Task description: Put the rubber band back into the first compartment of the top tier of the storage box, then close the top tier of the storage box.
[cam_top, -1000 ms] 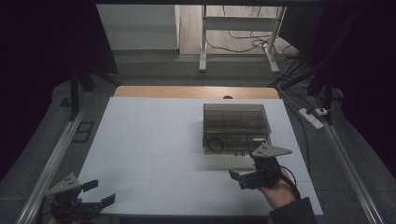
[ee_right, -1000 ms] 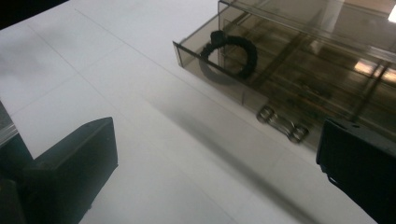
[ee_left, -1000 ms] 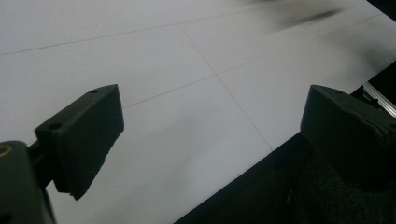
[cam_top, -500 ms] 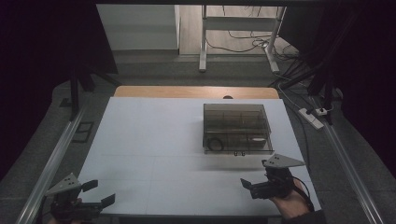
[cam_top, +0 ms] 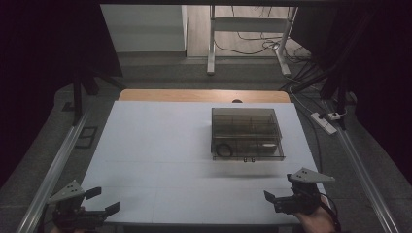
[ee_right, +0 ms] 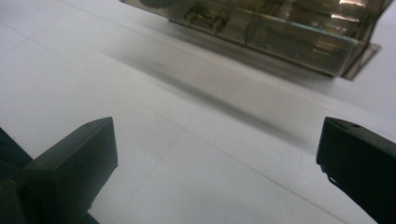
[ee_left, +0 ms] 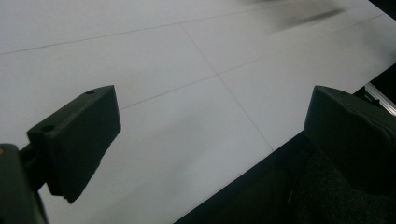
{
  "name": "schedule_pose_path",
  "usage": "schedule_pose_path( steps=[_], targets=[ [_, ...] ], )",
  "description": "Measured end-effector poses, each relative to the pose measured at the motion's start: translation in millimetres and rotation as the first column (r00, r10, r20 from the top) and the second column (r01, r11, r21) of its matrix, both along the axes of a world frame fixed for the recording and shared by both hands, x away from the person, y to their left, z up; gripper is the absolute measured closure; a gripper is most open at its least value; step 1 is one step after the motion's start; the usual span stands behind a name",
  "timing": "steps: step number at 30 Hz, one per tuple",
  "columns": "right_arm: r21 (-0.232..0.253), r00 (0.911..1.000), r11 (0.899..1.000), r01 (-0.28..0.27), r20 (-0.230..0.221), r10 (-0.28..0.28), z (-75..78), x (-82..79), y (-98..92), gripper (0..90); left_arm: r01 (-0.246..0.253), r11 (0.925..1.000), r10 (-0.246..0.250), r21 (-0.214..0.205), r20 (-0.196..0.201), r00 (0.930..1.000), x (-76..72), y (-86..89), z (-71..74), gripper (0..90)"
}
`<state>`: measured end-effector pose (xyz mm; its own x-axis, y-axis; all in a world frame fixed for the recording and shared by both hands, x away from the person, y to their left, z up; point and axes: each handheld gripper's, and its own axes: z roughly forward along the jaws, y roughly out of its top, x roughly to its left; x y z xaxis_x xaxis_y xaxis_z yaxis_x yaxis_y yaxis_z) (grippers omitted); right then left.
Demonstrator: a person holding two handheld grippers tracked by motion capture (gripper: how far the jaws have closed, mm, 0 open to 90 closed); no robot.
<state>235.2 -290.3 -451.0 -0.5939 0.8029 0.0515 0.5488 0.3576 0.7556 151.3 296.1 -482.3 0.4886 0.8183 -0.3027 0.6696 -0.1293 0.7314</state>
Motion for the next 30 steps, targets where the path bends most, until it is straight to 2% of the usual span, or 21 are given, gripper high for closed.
schedule_pose_path(
  steps=[8, 19, 25, 30],
  targets=[
    [0.008, 0.9996, 1.000, 0.018, -0.021, -0.018, -3.7, -4.8, -8.3, 0.0, -0.002, 1.0000, 0.002, -0.001, -0.003, 1.0000, 0.3, 0.0, -0.1, 3.1],
    [0.049, 0.9983, 0.998, 0.041, -0.043, -0.039, -3.1, -10.5, -18.1, 0.0, -0.007, 1.0000, 0.007, -0.002, -0.008, 0.9999, 0.7, 0.0, -0.3, 3.1],
    [0.009, 0.9986, 0.999, 0.031, -0.042, -0.030, -3.6, -11.6, -15.0, 0.0, -0.007, 1.0000, 0.007, 0.001, -0.009, 0.9999, 0.7, -0.5, -0.1, 3.2],
    [0.011, 0.9985, 1.000, 0.019, -0.051, -0.019, -3.6, -10.6, -14.4, 0.0, -0.010, 0.9999, 0.010, -0.004, -0.013, 0.9999, 1.2, 0.2, -0.6, 3.3]
  ],
)
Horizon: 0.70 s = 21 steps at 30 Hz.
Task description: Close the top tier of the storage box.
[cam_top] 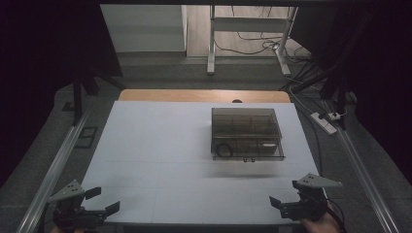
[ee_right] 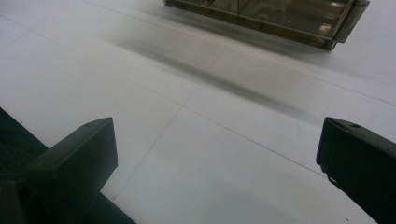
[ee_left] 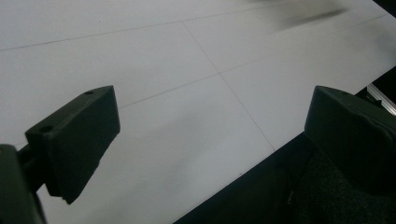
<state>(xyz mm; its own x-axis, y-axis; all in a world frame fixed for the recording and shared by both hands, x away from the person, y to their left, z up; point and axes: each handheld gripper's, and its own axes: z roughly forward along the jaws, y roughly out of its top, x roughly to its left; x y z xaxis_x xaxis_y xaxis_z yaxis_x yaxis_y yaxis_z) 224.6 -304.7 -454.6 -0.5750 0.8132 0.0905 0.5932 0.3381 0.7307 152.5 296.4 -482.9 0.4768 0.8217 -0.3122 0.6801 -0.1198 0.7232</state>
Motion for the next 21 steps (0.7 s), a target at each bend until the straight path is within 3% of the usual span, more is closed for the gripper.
schedule_pose_path(
  steps=[10, 14, 21],
  targets=[
    [-0.005, 0.9999, 1.000, 0.012, 0.011, -0.011, 0.9, -1.0, 0.7, 0.0, 0.004, 0.9999, -0.004, 0.011, -0.001, 1.0000, 0.2, -1.1, 0.2, 4.1],
    [0.023, 0.9999, 1.000, 0.007, 0.012, -0.007, 1.6, -1.4, 0.5, 0.0, 0.003, 1.0000, -0.003, 0.008, -0.003, 1.0000, 0.6, -0.6, 0.0, 4.2],
    [-0.032, 0.9989, 0.999, 0.002, 0.047, -0.001, 2.8, -3.8, 7.3, 0.0, 0.000, 1.0000, 0.000, 0.003, -0.005, 1.0000, 0.5, -0.3, 0.0, 4.2]
  ],
)
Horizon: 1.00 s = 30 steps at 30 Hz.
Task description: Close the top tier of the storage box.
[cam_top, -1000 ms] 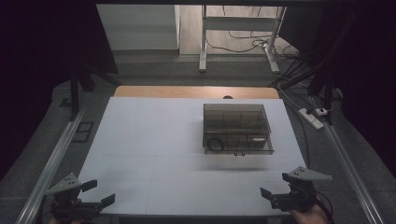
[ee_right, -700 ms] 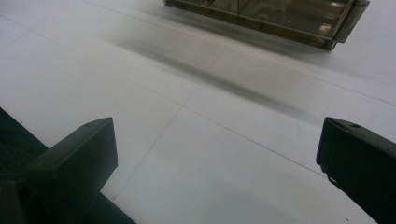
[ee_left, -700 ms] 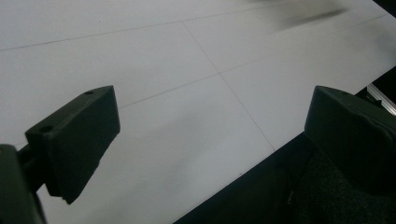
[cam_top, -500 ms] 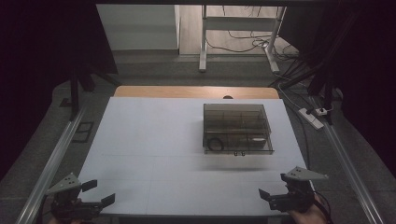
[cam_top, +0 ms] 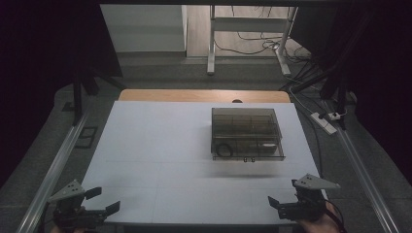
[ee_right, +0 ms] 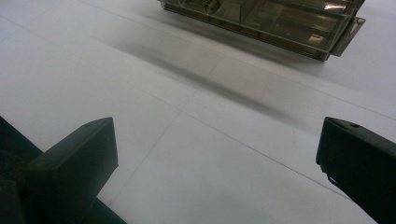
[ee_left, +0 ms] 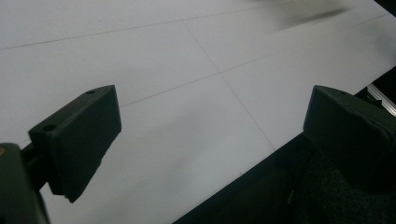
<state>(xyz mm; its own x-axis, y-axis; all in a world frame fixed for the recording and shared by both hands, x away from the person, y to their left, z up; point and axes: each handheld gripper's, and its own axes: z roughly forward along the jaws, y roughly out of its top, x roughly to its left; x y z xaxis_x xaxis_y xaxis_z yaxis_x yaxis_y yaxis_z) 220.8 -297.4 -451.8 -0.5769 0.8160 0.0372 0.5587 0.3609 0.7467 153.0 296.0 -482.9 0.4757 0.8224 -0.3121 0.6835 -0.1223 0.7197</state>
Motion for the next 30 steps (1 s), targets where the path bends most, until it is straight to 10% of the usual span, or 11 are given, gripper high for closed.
schedule_pose_path(
  steps=[30],
  targets=[
    [-0.044, 0.9982, 0.997, -0.060, -0.012, 0.059, 10.3, 9.2, 24.9, 0.0, 0.000, 1.0000, 0.000, -0.008, -0.005, 1.0000, 0.5, 0.7, -0.3, 4.2]
  ],
)
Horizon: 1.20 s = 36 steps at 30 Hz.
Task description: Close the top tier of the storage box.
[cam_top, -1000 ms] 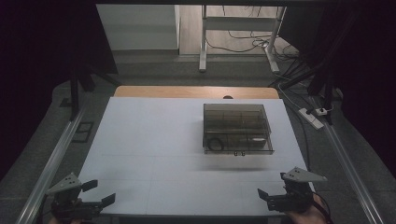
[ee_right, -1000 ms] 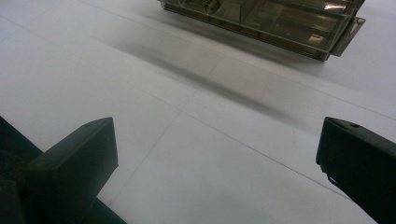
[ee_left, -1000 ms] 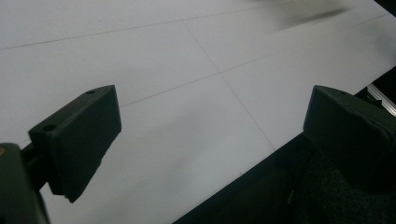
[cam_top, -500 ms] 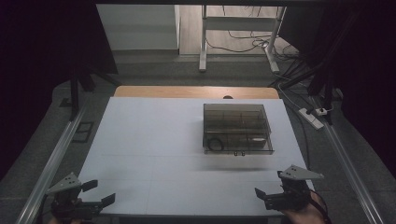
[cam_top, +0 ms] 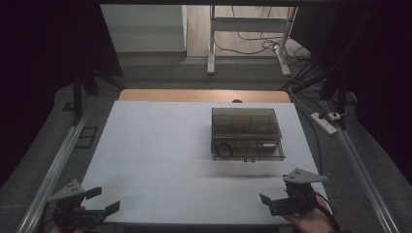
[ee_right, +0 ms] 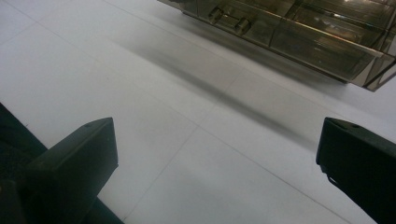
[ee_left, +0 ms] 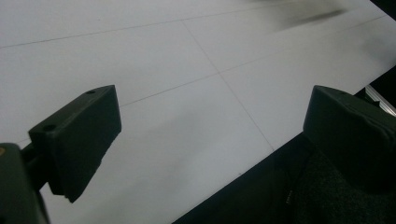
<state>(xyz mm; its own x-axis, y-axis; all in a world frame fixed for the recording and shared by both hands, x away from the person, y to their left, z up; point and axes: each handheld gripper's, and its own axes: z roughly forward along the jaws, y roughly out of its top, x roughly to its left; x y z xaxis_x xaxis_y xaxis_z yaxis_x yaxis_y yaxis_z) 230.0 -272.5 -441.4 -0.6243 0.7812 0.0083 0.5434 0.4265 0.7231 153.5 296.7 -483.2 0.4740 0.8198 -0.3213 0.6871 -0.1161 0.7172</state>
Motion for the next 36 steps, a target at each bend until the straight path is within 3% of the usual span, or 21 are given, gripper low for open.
schedule_pose_path(
  steps=[8, 13, 21, 29, 36],
  targets=[
    [-0.044, 0.9998, 0.999, -0.020, 0.000, 0.020, -1.3, 4.4, 10.2, 1.2, 0.000, 1.0000, 0.000, 0.001, -0.001, 1.0000, 0.1, 0.0, 0.0, 4.3],
    [-0.031, 0.9988, 0.998, -0.048, -0.002, 0.048, -0.5, 7.1, 12.7, 8.0, 0.000, 1.0000, 0.000, 0.002, -0.001, 1.0000, 0.1, -0.2, 0.0, 4.4],
    [-0.002, 0.9945, 0.995, -0.104, -0.007, 0.104, 3.0, 14.6, 16.7, 31.7, 0.000, 1.0000, 0.000, 0.004, -0.001, 1.0000, 0.3, -0.3, 0.0, 4.5],
    [-0.020, 0.9897, 0.991, -0.135, -0.048, 0.134, 2.4, 23.1, 22.1, 49.3, 0.000, 1.0000, 0.000, 0.005, -0.001, 1.0000, 0.3, -0.4, 0.0, 4.6],
    [-0.028, 0.9854, 0.986, -0.163, -0.056, 0.161, 2.8, 32.5, 27.6, 68.7, 0.000, 1.0000, 0.000, 0.005, -0.002, 1.0000, 0.4, -0.5, 0.0, 4.7]
  ],
)
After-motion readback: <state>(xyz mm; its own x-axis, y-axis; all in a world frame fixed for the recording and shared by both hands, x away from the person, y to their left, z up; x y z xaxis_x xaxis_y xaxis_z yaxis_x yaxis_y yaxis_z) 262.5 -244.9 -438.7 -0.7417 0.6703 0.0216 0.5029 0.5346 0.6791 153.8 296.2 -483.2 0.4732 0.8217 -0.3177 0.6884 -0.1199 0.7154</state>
